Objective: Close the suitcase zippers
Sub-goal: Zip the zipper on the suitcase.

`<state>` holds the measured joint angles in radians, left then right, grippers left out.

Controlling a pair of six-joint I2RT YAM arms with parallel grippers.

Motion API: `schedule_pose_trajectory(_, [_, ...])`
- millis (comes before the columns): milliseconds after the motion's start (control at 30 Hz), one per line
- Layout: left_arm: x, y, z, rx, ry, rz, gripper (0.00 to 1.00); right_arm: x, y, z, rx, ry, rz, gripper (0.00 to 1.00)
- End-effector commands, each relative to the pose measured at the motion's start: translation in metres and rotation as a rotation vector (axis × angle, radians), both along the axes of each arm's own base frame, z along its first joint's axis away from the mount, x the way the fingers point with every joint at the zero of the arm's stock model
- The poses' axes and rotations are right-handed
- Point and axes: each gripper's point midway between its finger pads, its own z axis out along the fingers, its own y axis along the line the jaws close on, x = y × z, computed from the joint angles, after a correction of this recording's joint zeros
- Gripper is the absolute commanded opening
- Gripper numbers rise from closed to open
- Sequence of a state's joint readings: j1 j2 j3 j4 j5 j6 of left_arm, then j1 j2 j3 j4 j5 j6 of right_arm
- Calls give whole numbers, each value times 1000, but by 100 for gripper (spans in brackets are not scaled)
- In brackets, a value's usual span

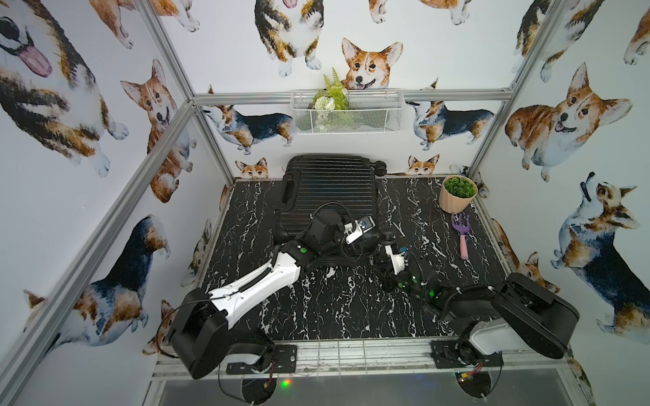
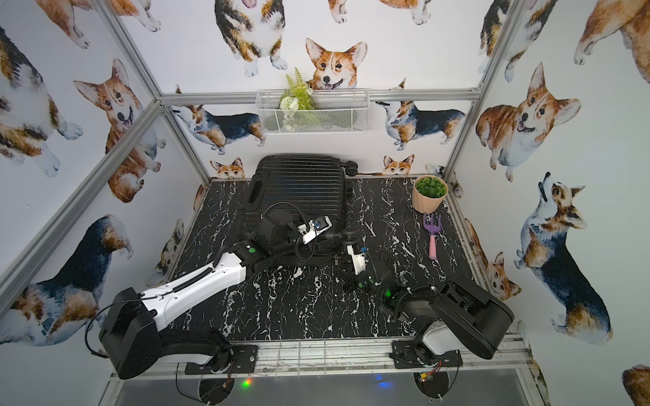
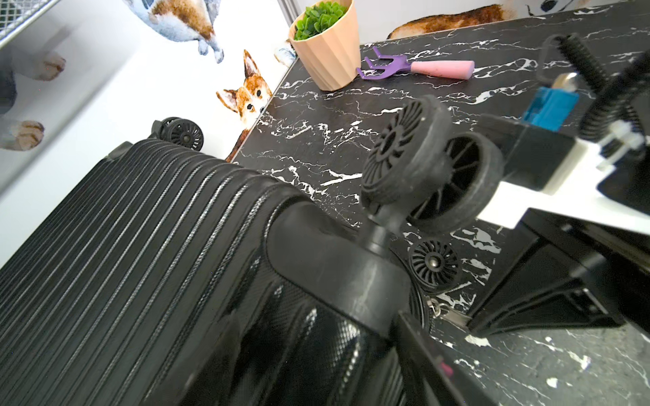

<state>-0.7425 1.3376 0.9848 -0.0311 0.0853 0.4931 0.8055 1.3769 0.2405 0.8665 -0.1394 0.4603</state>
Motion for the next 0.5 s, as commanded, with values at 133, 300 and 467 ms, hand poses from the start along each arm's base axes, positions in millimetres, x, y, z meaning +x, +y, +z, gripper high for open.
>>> schedule_pose_trajectory(133, [13,39,37,-83,24,263,76,-10,-9,-24,-143,26,32,0])
schedule_pose_trajectory(300, [34,94,63,-185,36,604,78,-7,-8,-28,-146,36,19,0])
schedule_pose_trajectory(467, [61,167,64,-321,197,862,76,-4,-7,-27,-150,31,17,0])
